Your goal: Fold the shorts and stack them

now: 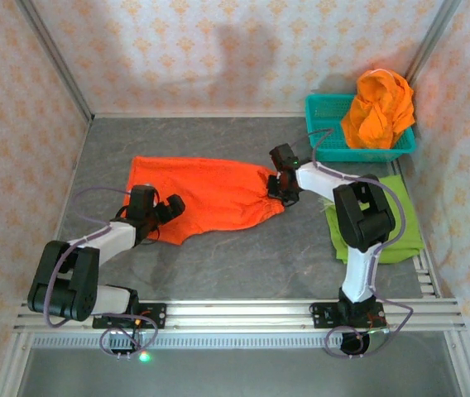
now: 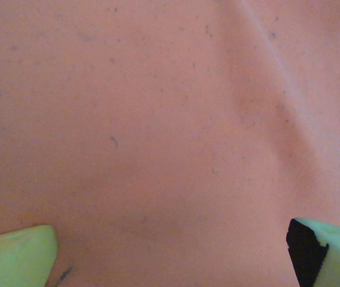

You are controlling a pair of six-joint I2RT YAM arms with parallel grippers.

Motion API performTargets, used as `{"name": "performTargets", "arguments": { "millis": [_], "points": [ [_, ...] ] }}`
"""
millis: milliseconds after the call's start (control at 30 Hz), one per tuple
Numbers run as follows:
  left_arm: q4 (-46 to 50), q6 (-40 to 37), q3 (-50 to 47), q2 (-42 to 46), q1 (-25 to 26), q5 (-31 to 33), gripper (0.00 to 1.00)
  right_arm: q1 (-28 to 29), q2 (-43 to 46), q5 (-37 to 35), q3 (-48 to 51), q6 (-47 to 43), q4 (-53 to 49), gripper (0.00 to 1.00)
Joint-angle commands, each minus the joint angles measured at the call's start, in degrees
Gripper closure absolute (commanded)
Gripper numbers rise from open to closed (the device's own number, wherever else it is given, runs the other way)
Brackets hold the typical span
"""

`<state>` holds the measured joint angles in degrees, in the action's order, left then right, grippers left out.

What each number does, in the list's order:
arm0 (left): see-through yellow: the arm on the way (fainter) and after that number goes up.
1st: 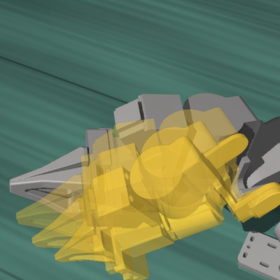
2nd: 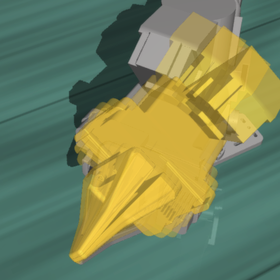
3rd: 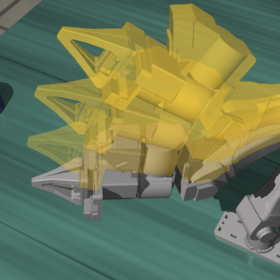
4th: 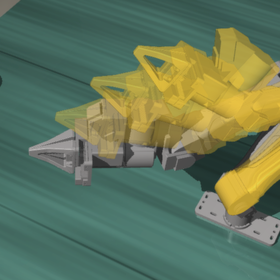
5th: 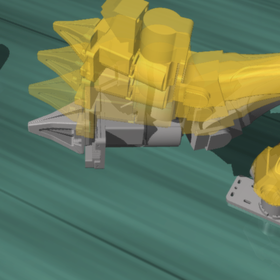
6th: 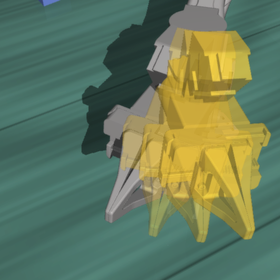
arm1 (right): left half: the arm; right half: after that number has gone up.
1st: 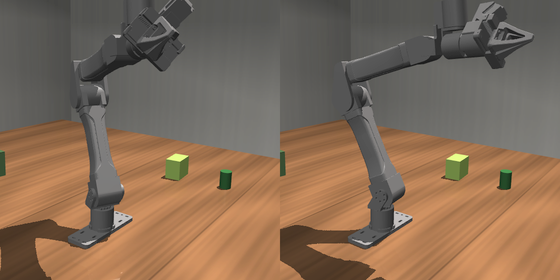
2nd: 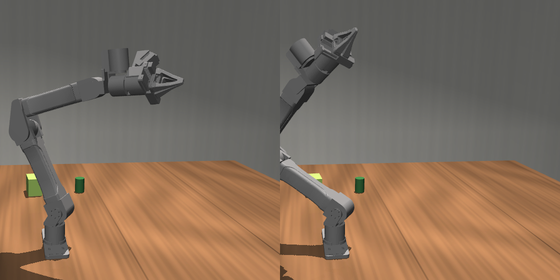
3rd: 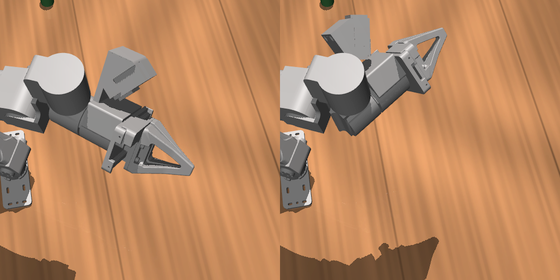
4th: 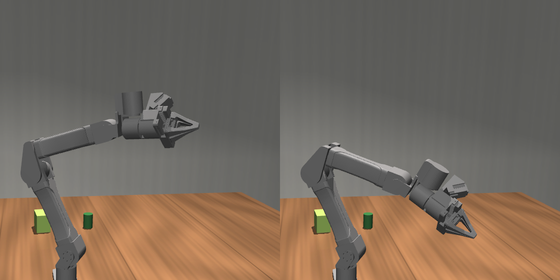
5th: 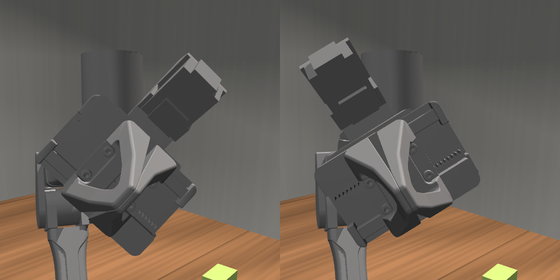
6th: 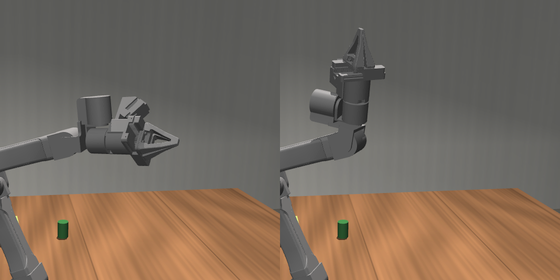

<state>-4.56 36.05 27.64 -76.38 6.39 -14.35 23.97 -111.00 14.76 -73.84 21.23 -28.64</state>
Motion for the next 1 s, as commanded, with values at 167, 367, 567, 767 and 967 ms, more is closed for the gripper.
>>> {"name": "performTargets", "arguments": {
  "millis": [167, 367, 567, 767, 967],
  "points": [
    [10.61, 0.26, 1.72, 12.84, -0.14, 0.6, 0.0, 0.13, 1.72, -7.39, -1.87, -2.9, -6.59, 1.0],
    [15.16, 0.16, 3.93, 21.16, -0.15, 0.56, 0.0, 0.21, 8.62, -7.35, -2.2, -5.17, -9.84, 1.0],
    [17.44, -0.37, 5.41, 22.24, -0.09, 0.11, 0.0, 0.14, 8.14, -12.33, -0.86, -8.96, -12.57, 1.0],
    [17.48, -0.63, 5.13, 21.89, -0.15, -0.39, 0.0, 0.12, 9.07, -18.59, -1.63, -12.45, -15.9, 1.0],
    [17.09, -0.46, 5.12, 21.44, -0.05, -1.43, 0.0, 0.12, 11.45, -22.43, -5.09, -15.01, -20.3, 1.0]
  ]
}}
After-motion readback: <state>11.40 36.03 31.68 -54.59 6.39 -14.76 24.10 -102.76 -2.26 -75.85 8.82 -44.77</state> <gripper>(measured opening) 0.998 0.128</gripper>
